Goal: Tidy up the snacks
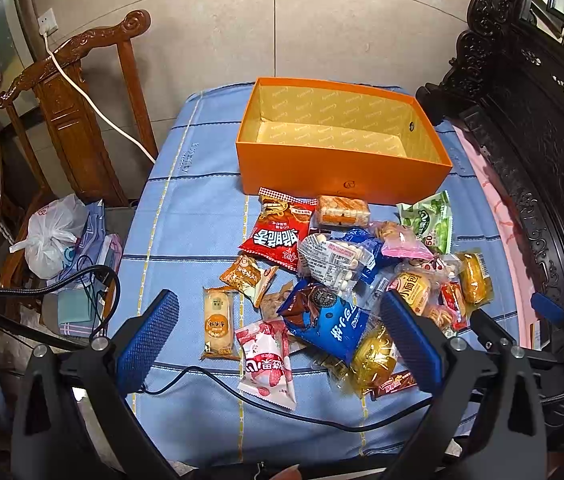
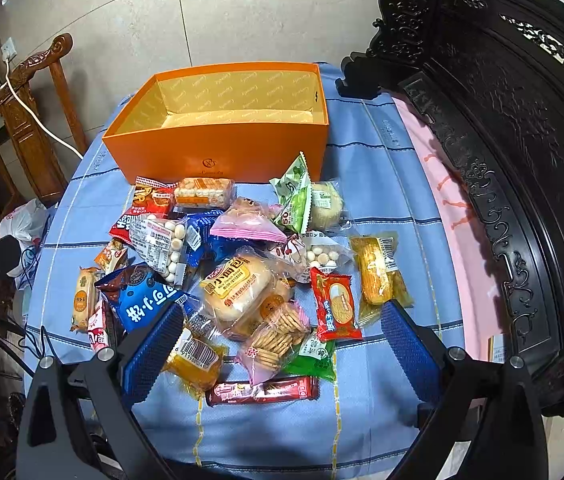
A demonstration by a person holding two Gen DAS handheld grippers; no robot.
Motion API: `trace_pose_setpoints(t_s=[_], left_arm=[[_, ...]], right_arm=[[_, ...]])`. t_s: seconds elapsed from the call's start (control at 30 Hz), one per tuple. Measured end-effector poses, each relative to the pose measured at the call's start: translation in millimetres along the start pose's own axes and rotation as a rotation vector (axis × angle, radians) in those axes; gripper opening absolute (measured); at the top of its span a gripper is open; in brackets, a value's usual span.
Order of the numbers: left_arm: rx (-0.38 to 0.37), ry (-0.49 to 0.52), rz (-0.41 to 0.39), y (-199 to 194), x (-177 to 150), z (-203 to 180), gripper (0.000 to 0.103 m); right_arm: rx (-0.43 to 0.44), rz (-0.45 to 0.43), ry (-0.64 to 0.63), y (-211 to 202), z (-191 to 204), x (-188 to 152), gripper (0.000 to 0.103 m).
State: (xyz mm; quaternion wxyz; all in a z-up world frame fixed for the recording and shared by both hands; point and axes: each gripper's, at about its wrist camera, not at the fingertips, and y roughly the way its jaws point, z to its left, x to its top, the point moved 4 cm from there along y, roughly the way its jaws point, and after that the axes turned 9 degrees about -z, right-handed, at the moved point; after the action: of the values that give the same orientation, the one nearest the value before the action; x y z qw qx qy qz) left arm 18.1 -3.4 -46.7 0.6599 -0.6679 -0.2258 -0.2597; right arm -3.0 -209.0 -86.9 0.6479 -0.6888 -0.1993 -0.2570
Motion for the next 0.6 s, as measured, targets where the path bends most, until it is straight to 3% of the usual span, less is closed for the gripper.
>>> trace_pose_setpoints(t_s=[0.6], left_arm=[[-0.002, 0.004, 0.014, 2.7, -1.1, -1.4, 0.099]], right_arm=[[-0.003, 0.006, 0.004, 3.5, -0.7, 0.9, 0.099]])
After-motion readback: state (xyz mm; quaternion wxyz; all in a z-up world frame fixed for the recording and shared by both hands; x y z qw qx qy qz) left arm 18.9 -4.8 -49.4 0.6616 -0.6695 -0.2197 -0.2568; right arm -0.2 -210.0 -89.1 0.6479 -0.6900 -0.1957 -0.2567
